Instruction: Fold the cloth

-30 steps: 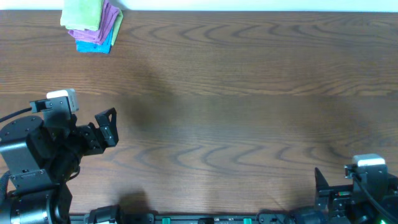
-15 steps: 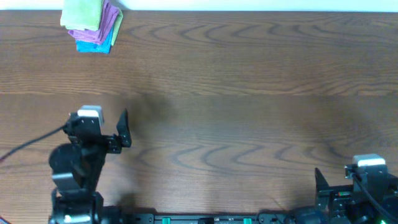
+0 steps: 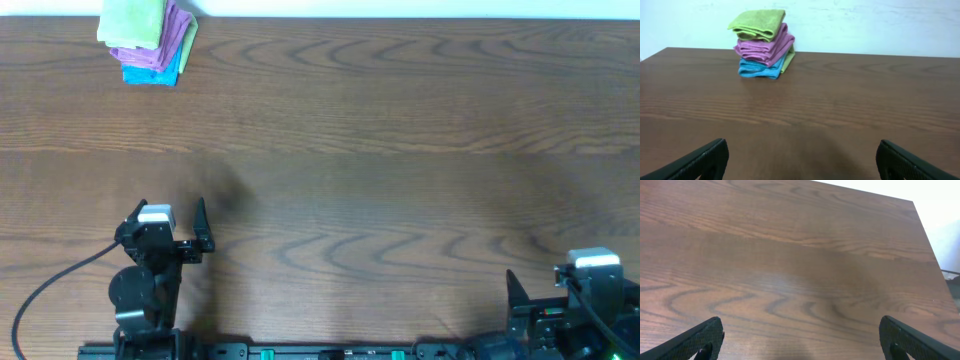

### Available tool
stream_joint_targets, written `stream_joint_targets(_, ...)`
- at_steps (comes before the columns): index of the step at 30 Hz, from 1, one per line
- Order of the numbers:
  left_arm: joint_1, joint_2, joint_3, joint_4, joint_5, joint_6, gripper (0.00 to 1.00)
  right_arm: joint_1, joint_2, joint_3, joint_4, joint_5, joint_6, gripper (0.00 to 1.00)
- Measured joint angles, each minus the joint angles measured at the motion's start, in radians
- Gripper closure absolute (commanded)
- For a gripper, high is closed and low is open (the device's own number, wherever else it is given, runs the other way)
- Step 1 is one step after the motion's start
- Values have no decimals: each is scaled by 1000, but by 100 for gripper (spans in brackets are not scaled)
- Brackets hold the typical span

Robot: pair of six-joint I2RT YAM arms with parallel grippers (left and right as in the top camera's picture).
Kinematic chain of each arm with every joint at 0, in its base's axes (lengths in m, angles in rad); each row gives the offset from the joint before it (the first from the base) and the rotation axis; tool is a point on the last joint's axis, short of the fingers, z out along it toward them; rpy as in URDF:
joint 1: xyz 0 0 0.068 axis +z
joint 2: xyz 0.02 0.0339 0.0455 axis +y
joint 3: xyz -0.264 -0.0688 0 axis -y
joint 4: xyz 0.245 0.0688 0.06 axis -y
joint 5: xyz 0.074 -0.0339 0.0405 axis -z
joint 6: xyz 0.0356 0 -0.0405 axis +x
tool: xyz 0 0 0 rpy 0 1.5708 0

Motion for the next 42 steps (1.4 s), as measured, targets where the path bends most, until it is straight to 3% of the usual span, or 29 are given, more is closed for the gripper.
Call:
stream_joint_targets(18,-21,-126,-55,-46,-12,-31,5,0,0,0,-1,0,0,1)
stream_joint_targets(42,-25,-158,-58,-45,-108,-31,5,0,0,0,-1,0,0,1)
